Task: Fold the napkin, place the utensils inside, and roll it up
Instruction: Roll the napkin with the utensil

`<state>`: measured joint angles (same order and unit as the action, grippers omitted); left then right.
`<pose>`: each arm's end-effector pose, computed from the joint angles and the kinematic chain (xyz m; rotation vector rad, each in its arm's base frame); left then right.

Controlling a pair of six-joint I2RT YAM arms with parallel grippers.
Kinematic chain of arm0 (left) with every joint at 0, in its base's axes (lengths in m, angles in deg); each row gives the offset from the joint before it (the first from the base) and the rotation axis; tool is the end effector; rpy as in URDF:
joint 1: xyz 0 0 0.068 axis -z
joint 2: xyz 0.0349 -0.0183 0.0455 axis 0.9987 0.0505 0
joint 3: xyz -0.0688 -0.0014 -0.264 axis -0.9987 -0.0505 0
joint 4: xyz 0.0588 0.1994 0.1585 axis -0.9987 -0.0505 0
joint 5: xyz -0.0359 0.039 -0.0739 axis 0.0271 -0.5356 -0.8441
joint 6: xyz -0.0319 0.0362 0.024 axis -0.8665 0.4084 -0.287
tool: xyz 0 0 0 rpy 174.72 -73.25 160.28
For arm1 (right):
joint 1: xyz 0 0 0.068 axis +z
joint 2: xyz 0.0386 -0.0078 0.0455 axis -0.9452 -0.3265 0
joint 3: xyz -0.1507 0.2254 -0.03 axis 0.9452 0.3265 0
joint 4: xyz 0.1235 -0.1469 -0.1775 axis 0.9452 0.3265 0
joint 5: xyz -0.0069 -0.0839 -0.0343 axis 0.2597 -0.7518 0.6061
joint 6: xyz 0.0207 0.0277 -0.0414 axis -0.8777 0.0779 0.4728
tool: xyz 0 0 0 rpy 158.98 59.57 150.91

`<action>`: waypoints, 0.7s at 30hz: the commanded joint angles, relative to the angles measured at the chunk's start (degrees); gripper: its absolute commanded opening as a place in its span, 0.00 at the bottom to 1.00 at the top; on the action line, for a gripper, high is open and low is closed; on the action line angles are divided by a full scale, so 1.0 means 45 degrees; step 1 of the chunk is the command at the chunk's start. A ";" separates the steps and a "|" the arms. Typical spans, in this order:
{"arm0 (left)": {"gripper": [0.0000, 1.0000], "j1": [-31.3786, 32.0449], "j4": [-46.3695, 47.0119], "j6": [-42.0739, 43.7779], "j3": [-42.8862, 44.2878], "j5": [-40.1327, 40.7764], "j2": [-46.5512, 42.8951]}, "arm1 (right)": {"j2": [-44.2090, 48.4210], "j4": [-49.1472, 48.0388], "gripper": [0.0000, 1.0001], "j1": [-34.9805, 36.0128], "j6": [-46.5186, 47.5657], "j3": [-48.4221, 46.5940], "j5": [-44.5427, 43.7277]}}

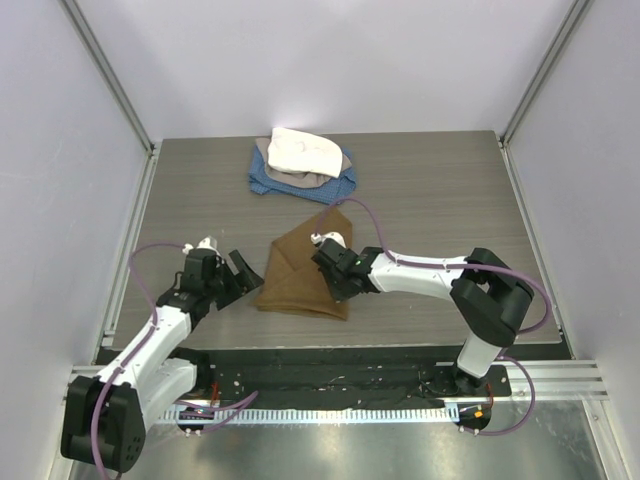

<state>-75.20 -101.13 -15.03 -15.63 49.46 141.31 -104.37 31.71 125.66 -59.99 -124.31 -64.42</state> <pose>0.1708 -0.0411 0.1738 -0.6264 2.3716 -0.6295 0.1972 0.2670 0.1709 -0.6221 2.6012 0.1946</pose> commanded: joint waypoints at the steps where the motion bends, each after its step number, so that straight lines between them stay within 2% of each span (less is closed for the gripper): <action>1: 0.82 0.0031 0.0881 -0.0152 -0.0269 -0.0485 0.0253 | 0.0433 0.0629 0.09 -0.0343 -0.0286 0.0557 -0.0684; 8: 0.80 0.0012 0.1721 -0.0484 -0.0757 -0.1032 0.0605 | 0.0863 0.0083 0.09 -0.0616 -0.0501 0.1065 -0.0080; 13: 0.80 0.0012 0.1839 -0.0583 -0.0875 -0.1150 0.0489 | 0.1234 -0.0113 0.15 -0.0714 -0.0482 0.1182 0.0175; 21: 0.80 0.0012 0.1839 -0.0622 -0.0875 -0.1208 0.0390 | 0.1956 -0.0192 0.13 -0.0812 -0.0423 0.1280 0.0370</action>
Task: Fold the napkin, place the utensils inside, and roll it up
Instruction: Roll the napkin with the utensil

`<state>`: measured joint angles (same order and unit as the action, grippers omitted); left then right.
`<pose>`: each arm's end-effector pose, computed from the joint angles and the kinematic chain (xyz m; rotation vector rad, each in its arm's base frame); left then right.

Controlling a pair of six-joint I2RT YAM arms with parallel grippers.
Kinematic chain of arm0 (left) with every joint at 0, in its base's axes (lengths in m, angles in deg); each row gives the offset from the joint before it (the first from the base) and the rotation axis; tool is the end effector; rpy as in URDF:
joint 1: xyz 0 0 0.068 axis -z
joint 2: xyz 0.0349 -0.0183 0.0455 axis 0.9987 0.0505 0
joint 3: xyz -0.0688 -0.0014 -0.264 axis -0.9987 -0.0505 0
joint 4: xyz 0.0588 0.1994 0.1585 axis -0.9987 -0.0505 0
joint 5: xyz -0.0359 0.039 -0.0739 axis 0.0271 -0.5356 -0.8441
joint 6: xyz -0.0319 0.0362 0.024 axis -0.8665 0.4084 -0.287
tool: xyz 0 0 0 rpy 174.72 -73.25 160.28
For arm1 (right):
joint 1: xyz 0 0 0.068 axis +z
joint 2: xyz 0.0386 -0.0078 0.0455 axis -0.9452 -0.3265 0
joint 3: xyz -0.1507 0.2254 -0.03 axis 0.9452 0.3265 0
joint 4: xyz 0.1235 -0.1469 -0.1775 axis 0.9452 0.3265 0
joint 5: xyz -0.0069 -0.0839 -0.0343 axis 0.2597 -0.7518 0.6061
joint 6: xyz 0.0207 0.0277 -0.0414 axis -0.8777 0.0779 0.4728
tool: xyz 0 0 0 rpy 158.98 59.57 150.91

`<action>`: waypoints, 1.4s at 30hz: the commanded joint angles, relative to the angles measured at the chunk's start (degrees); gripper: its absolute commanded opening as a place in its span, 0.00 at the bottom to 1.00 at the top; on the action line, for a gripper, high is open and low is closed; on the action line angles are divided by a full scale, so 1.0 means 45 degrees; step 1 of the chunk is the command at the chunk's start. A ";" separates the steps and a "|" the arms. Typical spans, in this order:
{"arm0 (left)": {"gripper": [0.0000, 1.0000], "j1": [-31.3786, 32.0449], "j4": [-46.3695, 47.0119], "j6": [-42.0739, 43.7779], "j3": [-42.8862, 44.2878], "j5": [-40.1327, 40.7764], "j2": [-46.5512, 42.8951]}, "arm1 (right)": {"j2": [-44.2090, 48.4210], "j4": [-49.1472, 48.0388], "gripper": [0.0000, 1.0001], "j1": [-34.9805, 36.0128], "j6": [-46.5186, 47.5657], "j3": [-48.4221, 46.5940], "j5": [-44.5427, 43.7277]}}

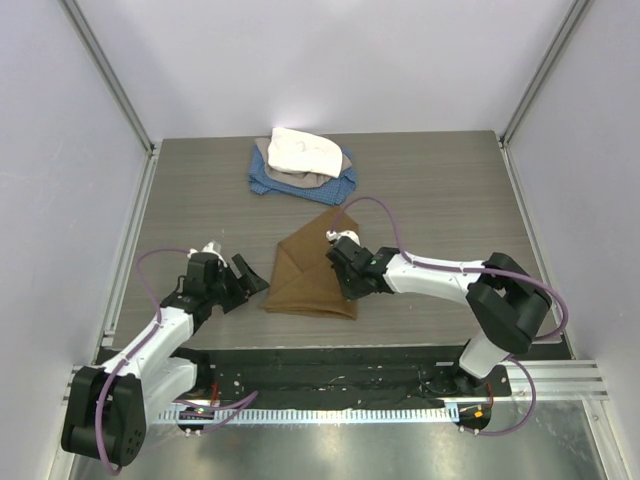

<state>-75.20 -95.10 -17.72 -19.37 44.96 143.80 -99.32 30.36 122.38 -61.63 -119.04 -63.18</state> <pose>0.1698 -0.0437 0.1549 -0.6514 2.3927 -0.7375 0.1982 0.2389 0.1730 -0.5128 2.6186 0.2253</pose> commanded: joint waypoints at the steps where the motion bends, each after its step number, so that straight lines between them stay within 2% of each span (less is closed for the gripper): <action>1: 0.80 0.0012 0.0499 -0.0024 -0.0064 -0.0227 -0.0163 | 0.0894 0.0090 0.15 -0.0122 -0.0059 0.0148 0.0132; 5: 0.80 0.0031 0.0499 -0.0024 -0.0044 -0.0208 -0.0124 | 0.1031 0.0031 0.16 -0.0220 -0.0020 0.0207 0.0211; 15: 0.80 0.0012 0.0499 -0.0044 -0.0141 -0.0520 -0.0241 | 0.0699 -0.0086 0.10 -0.0298 0.0078 0.0578 0.0016; 23: 0.78 0.0187 0.1063 -0.0375 -0.0551 -0.1027 -0.0320 | 0.0582 -0.0105 0.09 -0.0337 0.0039 0.0637 0.0074; 26: 0.75 0.0538 0.1435 -0.0688 -0.0747 -0.1145 -0.0144 | 0.0543 -0.0164 0.09 -0.0337 0.0020 0.0618 0.0094; 30: 0.60 0.0734 0.1475 -0.0824 -0.0903 -0.1165 0.0130 | 0.0542 -0.0144 0.09 -0.0338 0.0000 0.0598 0.0094; 36: 0.48 0.0910 0.1339 -0.1059 -0.1216 -0.1107 0.0286 | 0.0660 -0.0144 0.09 -0.0337 -0.0078 0.0618 0.0113; 39: 0.43 0.0929 0.1280 -0.1137 -0.1255 -0.0970 0.0325 | 0.0718 -0.0183 0.09 -0.0337 -0.0098 0.0637 0.0055; 42: 0.42 0.1047 0.1338 -0.1235 -0.1255 -0.0989 0.0422 | 0.0738 -0.0164 0.09 -0.0357 -0.0097 0.0618 0.0016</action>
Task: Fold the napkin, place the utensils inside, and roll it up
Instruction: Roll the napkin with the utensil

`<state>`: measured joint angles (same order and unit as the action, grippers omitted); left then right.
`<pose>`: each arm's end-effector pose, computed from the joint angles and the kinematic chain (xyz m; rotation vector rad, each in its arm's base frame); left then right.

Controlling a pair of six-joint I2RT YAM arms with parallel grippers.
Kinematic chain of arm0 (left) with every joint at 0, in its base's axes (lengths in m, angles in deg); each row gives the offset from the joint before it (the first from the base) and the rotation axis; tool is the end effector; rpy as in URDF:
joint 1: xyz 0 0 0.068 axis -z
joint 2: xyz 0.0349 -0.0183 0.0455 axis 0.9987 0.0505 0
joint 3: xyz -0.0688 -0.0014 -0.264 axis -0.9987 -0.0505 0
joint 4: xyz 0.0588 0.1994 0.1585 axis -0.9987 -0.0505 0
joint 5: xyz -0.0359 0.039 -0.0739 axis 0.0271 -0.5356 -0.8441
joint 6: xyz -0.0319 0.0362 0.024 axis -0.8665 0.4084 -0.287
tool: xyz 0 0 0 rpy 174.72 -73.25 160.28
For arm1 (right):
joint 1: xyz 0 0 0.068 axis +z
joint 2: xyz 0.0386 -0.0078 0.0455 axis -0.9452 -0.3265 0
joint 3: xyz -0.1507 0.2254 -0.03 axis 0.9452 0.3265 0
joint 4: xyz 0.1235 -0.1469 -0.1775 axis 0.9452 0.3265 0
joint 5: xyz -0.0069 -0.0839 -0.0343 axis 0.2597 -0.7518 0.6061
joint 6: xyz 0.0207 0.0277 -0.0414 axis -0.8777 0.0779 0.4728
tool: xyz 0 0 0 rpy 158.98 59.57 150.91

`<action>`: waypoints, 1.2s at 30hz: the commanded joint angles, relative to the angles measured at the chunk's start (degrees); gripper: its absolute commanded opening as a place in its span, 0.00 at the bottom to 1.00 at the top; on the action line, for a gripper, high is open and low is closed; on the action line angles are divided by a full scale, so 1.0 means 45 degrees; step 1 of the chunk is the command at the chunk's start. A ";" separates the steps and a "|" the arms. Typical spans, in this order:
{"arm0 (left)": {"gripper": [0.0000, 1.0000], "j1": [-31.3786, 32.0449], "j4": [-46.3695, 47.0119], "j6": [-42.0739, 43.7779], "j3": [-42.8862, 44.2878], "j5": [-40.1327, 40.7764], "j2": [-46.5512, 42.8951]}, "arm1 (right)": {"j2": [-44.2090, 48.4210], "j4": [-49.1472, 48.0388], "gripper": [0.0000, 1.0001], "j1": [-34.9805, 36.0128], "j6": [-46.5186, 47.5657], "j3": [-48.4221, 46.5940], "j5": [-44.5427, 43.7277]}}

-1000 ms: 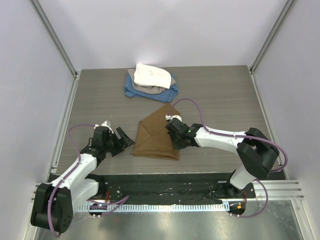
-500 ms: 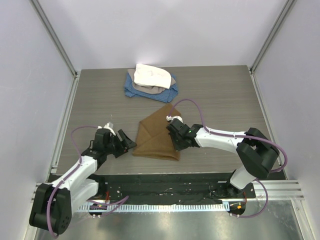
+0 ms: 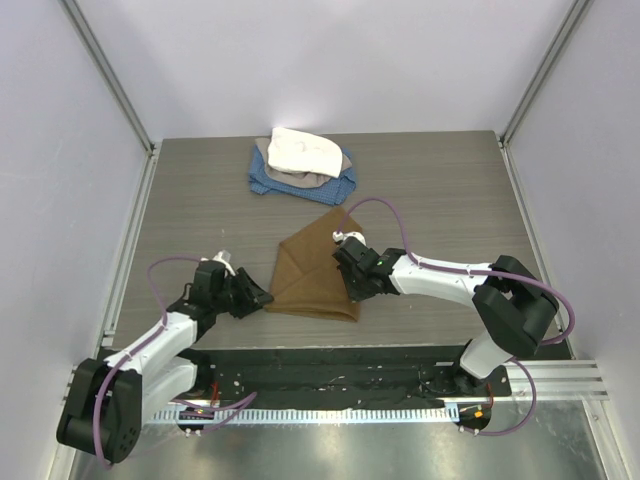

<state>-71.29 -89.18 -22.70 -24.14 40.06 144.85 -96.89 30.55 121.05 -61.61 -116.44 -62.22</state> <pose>0.1586 -0.0560 0.1352 -0.6429 2.4423 -0.8983 0.1954 0.2253 0.1723 -0.4911 2.6356 0.2310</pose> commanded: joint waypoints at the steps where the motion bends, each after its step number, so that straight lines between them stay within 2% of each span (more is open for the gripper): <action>1: 0.42 0.0216 0.0022 -0.0128 -0.0196 0.0138 0.0209 | 0.0199 -0.0208 0.09 -0.0041 -0.0103 0.0040 -0.0198; 8: 0.35 0.0372 0.0724 -0.0303 -0.0216 -0.0174 0.0619 | 0.0199 -0.0208 0.09 -0.0060 -0.0103 -0.0038 -0.0257; 10: 0.26 0.0392 0.0842 -0.0323 -0.0177 -0.0213 0.0871 | 0.0296 -0.0208 0.11 -0.0060 -0.0083 -0.0058 -0.0276; 11: 0.17 0.0373 0.0842 -0.0323 -0.0138 -0.0272 0.0931 | 0.0335 -0.0169 0.12 -0.0041 -0.0064 -0.0097 -0.0315; 13: 0.10 0.0392 0.1174 -0.0323 -0.0041 -0.0389 0.1146 | 0.0530 -0.0111 0.16 -0.0041 0.0073 -0.0214 -0.0374; 15: 0.01 0.0373 0.1078 -0.0323 0.0193 -0.0525 0.1186 | 0.0764 0.0065 0.25 -0.0041 0.0345 -0.0429 -0.0529; 16: 0.00 0.0392 0.0999 -0.0323 0.0272 -0.0507 0.1166 | 0.1094 0.0085 0.29 -0.0041 0.0482 -0.0506 -0.0646; 18: 0.00 0.0392 0.0631 -0.0206 0.0681 -0.0487 0.1108 | 0.1525 0.0027 0.47 0.0017 0.0755 -0.0624 -0.1114; 21: 0.00 0.0373 -0.0347 0.0164 0.1365 -0.0448 0.1068 | 0.2462 -0.0674 0.64 0.0465 0.1731 -0.0586 -0.1913; 25: 0.00 0.0334 -0.1246 0.0497 0.2126 -0.0856 0.1282 | 0.2797 -0.1963 0.71 0.1713 0.3252 -0.0643 -0.3008; 30: 0.00 -0.0017 -0.1892 0.0946 0.3025 -0.1833 0.2004 | 0.1258 -0.3525 0.74 0.4055 0.4486 -0.1288 -0.4668; 36: 0.00 -0.0662 -0.1950 0.1005 0.3397 -0.2887 0.2533 | -0.0424 -0.5829 0.76 0.5504 0.5286 -0.1698 -0.5686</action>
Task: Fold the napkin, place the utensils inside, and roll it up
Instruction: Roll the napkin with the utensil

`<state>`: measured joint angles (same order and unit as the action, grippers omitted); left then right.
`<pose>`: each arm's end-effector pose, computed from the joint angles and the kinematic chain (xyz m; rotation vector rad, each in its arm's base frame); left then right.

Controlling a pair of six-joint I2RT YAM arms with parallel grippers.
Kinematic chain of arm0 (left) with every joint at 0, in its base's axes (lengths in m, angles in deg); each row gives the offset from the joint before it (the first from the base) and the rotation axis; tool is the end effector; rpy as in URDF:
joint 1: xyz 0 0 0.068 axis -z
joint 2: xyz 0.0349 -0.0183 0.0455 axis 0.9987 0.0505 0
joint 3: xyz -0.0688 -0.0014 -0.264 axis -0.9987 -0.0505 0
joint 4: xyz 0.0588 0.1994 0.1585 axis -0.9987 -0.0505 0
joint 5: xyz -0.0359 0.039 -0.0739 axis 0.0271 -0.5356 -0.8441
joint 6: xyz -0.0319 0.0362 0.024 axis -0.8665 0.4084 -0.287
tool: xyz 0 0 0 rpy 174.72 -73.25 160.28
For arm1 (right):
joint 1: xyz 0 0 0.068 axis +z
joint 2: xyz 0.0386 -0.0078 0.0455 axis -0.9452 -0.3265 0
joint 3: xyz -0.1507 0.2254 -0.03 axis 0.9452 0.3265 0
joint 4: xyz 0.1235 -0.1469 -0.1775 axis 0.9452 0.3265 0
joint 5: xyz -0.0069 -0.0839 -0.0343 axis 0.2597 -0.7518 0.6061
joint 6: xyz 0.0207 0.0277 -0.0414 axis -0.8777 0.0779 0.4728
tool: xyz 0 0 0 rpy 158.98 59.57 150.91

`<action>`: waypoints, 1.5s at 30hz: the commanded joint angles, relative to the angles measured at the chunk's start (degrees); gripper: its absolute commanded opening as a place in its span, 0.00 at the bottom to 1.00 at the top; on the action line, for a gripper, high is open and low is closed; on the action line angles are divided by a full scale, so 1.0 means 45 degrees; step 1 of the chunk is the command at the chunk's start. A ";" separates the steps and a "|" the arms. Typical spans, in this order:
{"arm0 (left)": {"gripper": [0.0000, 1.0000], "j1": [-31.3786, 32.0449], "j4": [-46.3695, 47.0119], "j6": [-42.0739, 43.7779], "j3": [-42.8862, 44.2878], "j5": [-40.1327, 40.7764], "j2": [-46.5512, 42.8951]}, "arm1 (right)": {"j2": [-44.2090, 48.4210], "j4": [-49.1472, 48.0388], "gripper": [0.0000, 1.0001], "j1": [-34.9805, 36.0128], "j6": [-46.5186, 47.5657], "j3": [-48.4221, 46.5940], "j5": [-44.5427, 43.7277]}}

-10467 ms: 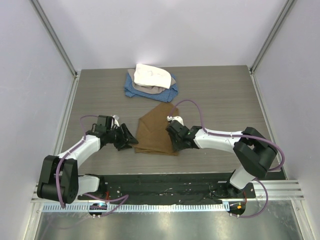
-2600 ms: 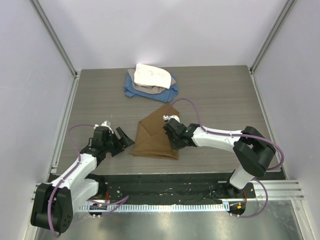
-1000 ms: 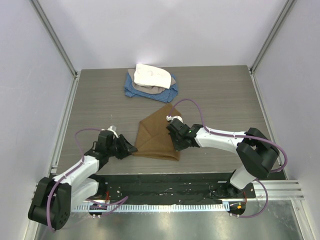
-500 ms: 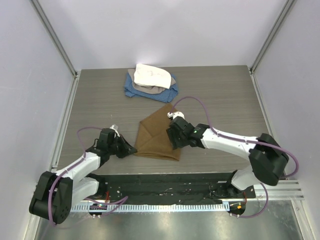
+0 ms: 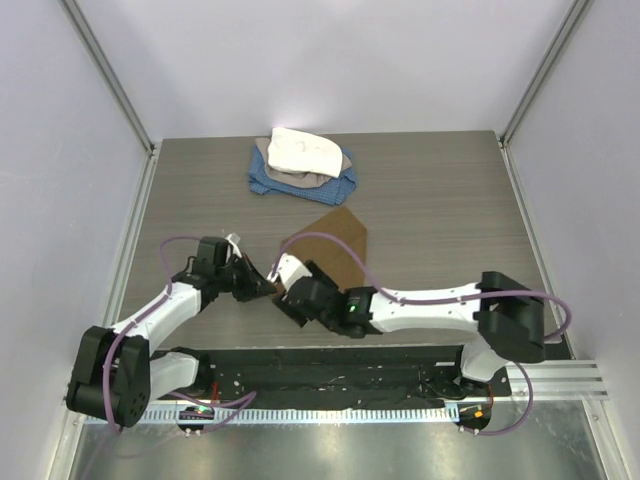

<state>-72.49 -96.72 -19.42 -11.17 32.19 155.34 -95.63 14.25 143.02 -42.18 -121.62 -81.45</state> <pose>0.1961 -0.0669 0.1637 -0.5769 2.5580 -0.9934 0.1188 0.3129 0.2273 -0.9563 1.9781 0.2207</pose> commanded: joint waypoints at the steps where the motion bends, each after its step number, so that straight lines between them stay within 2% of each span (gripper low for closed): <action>1: 0.00 -0.0473 -0.0294 0.0335 0.0536 -0.1179 0.0260 | -0.1037 -0.2383 0.76 0.0876 0.1009 -0.0606 -0.1451; 8: 0.00 -0.0805 -0.0470 0.0433 0.0693 -0.1531 0.0338 | -0.2385 -0.4180 0.77 0.1386 0.1594 -0.0722 -0.1940; 15: 0.00 -0.0981 -0.0568 0.0491 0.0771 -0.1726 0.0378 | -0.3830 -0.4514 0.77 0.1523 0.2259 -0.1289 -0.2134; 19: 0.00 -0.1079 -0.0665 0.0569 0.0791 -0.1805 0.0416 | -0.4515 -0.4612 0.76 0.1542 0.2376 -0.1465 -0.3808; 29: 0.00 -0.1411 -0.0860 0.0862 0.1064 -0.1942 0.0651 | -0.4380 -0.4495 0.72 0.1581 0.2065 -0.0060 -0.5707; 38: 0.00 -0.1645 -0.0900 0.1038 0.1201 -0.2176 0.0924 | -0.3755 -0.4494 0.69 0.1796 0.1751 0.1425 -0.6158; 42: 0.00 -0.1645 -0.0880 0.1116 0.1220 -0.2176 0.1003 | -0.3852 -0.5001 0.55 0.1816 0.2492 0.1523 -0.5847; 43: 0.00 -0.1665 -0.0861 0.1155 0.1220 -0.2137 0.1041 | -0.3833 -0.5157 0.45 0.1816 0.2668 0.1523 -0.5691; 45: 0.00 -0.1665 -0.0822 0.1233 0.1220 -0.2137 0.1138 | -0.3814 -0.5236 0.35 0.1796 0.3039 0.1542 -0.5398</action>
<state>-79.42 -100.68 -15.62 -7.72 23.93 159.82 -114.14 -6.25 150.77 -30.68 -115.32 -106.85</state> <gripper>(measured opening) 0.035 0.448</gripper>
